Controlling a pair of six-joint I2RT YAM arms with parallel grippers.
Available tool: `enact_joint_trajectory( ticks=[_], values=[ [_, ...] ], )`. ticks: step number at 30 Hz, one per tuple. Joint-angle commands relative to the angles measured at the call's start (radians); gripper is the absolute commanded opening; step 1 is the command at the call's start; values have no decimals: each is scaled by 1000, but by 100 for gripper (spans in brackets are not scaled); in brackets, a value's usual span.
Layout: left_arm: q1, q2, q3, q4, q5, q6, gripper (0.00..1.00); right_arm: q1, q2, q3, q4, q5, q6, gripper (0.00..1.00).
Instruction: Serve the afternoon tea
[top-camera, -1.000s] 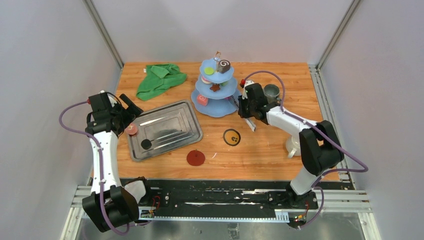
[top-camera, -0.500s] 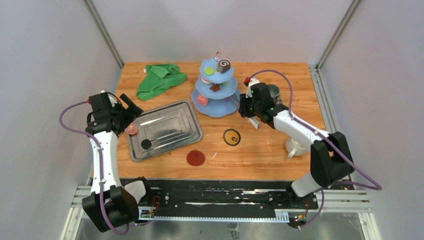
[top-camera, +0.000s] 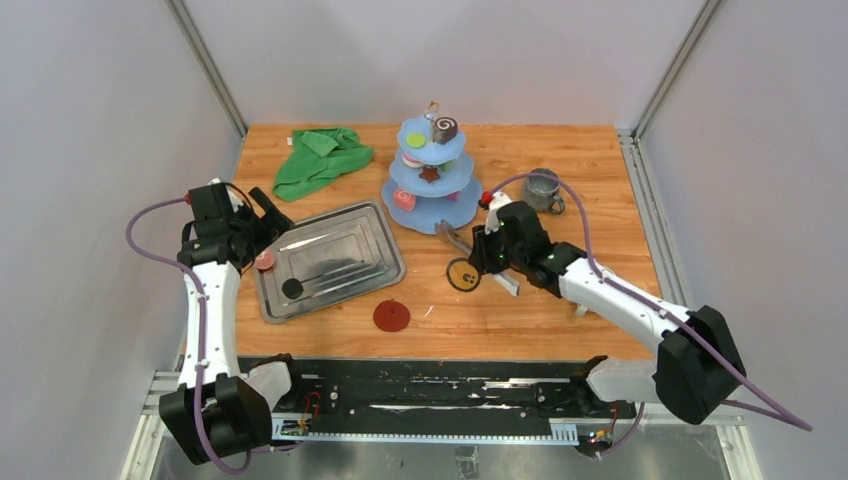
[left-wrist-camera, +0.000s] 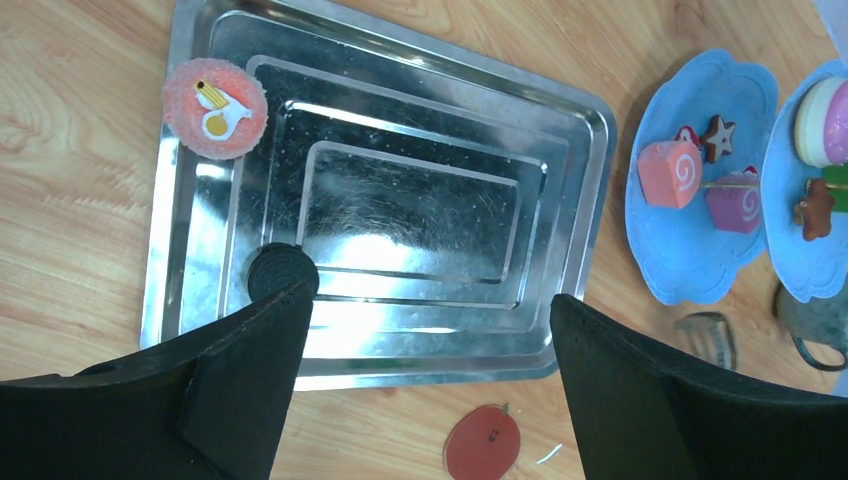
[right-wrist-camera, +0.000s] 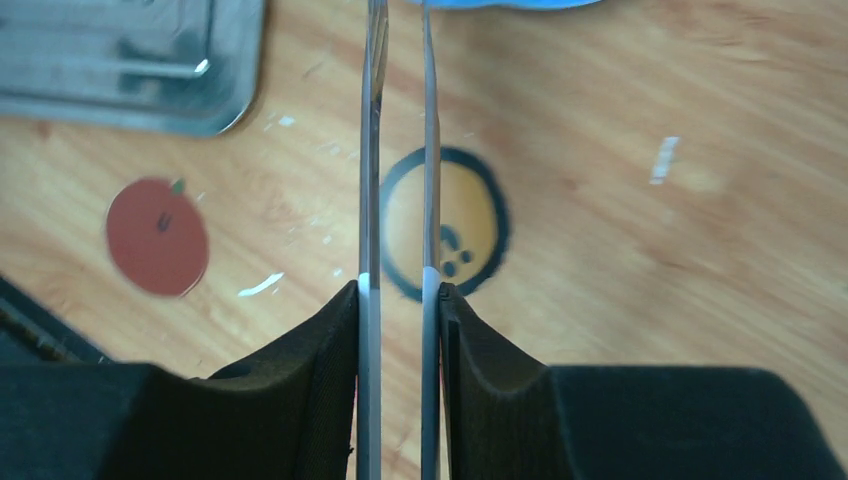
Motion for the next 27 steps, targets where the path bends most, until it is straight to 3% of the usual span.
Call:
enact_joint_trajectory(
  ticks=[1, 15, 27],
  values=[
    [-5, -14, 28, 0, -17, 14, 94, 123, 8, 6, 7, -23, 9, 32],
    [-6, -45, 55, -50, -58, 35, 94, 421, 300, 282, 103, -104, -55, 35],
    [-6, -13, 86, -78, -77, 38, 95, 501, 604, 562, 106, -143, -138, 37]
  ],
)
